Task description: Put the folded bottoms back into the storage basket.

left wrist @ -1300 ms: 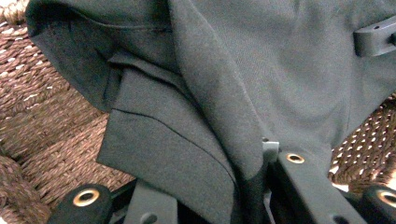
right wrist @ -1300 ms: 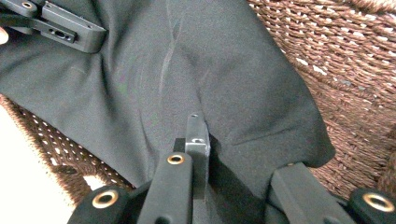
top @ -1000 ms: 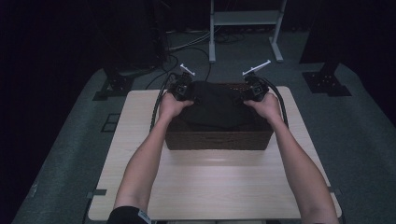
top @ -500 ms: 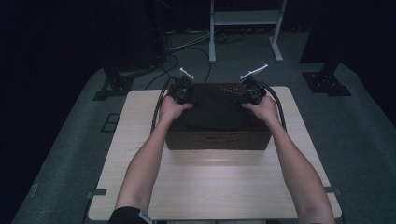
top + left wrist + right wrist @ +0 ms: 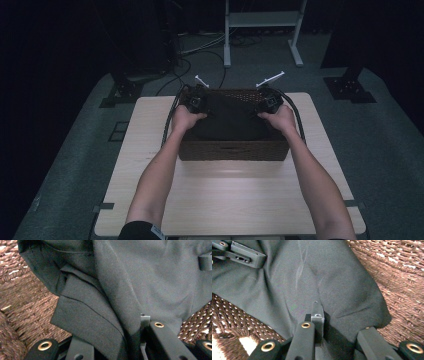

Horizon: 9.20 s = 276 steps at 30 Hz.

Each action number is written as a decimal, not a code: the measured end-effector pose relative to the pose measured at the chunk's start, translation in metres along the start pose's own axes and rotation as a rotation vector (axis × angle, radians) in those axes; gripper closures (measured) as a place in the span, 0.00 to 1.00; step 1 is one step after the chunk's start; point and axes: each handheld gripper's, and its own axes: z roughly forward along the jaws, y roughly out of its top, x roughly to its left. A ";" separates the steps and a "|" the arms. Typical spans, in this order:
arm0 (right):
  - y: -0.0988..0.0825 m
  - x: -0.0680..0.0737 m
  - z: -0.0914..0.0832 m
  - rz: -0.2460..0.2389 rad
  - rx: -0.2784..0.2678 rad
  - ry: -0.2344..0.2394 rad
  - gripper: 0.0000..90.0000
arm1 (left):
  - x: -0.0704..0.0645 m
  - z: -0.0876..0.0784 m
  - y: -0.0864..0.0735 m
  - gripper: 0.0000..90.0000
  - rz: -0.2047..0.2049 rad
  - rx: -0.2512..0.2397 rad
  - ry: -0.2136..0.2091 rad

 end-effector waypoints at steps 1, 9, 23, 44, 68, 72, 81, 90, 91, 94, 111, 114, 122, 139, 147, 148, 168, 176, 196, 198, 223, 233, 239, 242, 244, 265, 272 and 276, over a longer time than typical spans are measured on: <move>0.000 0.000 0.001 0.001 0.004 0.000 0.86 | 0.000 0.001 0.000 0.76 -0.001 0.005 0.001; -0.001 -0.002 0.003 0.008 0.014 -0.005 0.85 | 0.000 0.005 -0.001 0.76 -0.007 0.016 0.005; -0.001 -0.001 0.016 0.014 0.037 -0.005 0.85 | 0.010 0.014 -0.008 0.75 -0.039 0.034 0.001; -0.002 -0.003 0.023 0.019 0.063 -0.052 0.81 | 0.011 0.014 -0.009 0.62 -0.060 0.060 0.096; -0.005 -0.008 0.015 0.035 0.059 -0.143 0.72 | 0.021 -0.005 -0.012 0.59 -0.104 0.013 0.147; -0.007 -0.010 0.011 0.036 0.052 -0.147 0.71 | 0.020 -0.008 -0.012 0.59 -0.106 0.002 0.148; -0.009 -0.013 0.001 0.039 0.029 -0.156 0.70 | 0.019 -0.016 -0.011 0.58 -0.112 -0.029 0.150; -0.010 -0.014 -0.007 0.040 0.003 -0.143 0.70 | 0.017 -0.017 -0.012 0.58 -0.102 -0.020 0.144; -0.010 -0.013 -0.007 0.040 0.004 -0.138 0.70 | 0.016 -0.017 -0.012 0.58 -0.098 -0.020 0.146; -0.011 -0.012 -0.008 0.042 -0.003 -0.129 0.69 | 0.015 -0.018 -0.012 0.58 -0.095 -0.027 0.144; -0.020 -0.001 -0.017 0.021 -0.030 -0.086 0.67 | 0.006 -0.029 -0.022 0.57 -0.082 -0.100 0.087; -0.022 0.001 -0.020 0.019 -0.041 -0.077 0.67 | 0.003 -0.032 -0.022 0.56 -0.074 -0.112 0.084; -0.026 0.004 -0.026 0.008 -0.051 -0.069 0.64 | -0.005 -0.039 -0.024 0.51 -0.056 -0.138 0.075; -0.040 0.010 -0.041 -0.001 -0.081 -0.067 0.54 | -0.012 -0.048 -0.042 0.43 -0.043 -0.177 0.047; -0.047 0.009 -0.051 -0.002 -0.097 -0.072 0.51 | -0.019 -0.050 -0.046 0.38 -0.017 -0.166 0.062; -0.047 0.009 -0.051 -0.001 -0.098 -0.073 0.51 | -0.021 -0.050 -0.046 0.38 -0.015 -0.165 0.063; -0.058 0.025 -0.070 -0.051 -0.116 -0.072 0.44 | -0.039 -0.065 -0.053 0.31 0.039 -0.192 0.047; -0.063 0.030 -0.076 -0.068 -0.127 -0.071 0.42 | -0.041 -0.067 -0.061 0.27 0.040 -0.197 0.055; -0.081 0.034 -0.079 -0.080 -0.124 -0.048 0.36 | -0.051 -0.086 -0.079 0.20 0.059 -0.247 0.036; -0.084 0.034 -0.081 -0.078 -0.130 -0.046 0.36 | -0.052 -0.087 -0.081 0.20 0.065 -0.255 0.033; -0.118 0.032 -0.089 -0.082 -0.154 -0.026 0.33 | -0.061 -0.090 -0.105 0.17 0.082 -0.279 -0.003; -0.129 0.036 -0.084 -0.097 -0.146 -0.030 0.32 | -0.063 -0.088 -0.117 0.17 0.083 -0.280 -0.003; -0.132 0.039 -0.082 -0.101 -0.146 -0.020 0.32 | -0.065 -0.087 -0.122 0.17 0.089 -0.280 -0.009; -0.134 0.044 -0.082 -0.117 -0.151 -0.012 0.32 | -0.066 -0.090 -0.126 0.17 0.091 -0.291 -0.009; -0.136 0.046 -0.081 -0.124 -0.149 -0.016 0.32 | -0.066 -0.091 -0.129 0.17 0.089 -0.290 -0.007; -0.156 0.053 -0.075 -0.127 -0.146 0.008 0.29 | -0.061 -0.092 -0.163 0.15 0.079 -0.319 -0.018; -0.164 0.054 -0.071 -0.125 -0.142 0.008 0.29 | -0.063 -0.090 -0.173 0.15 0.088 -0.320 -0.018; -0.167 0.054 -0.070 -0.123 -0.138 0.008 0.29 | -0.063 -0.089 -0.176 0.15 0.088 -0.309 -0.013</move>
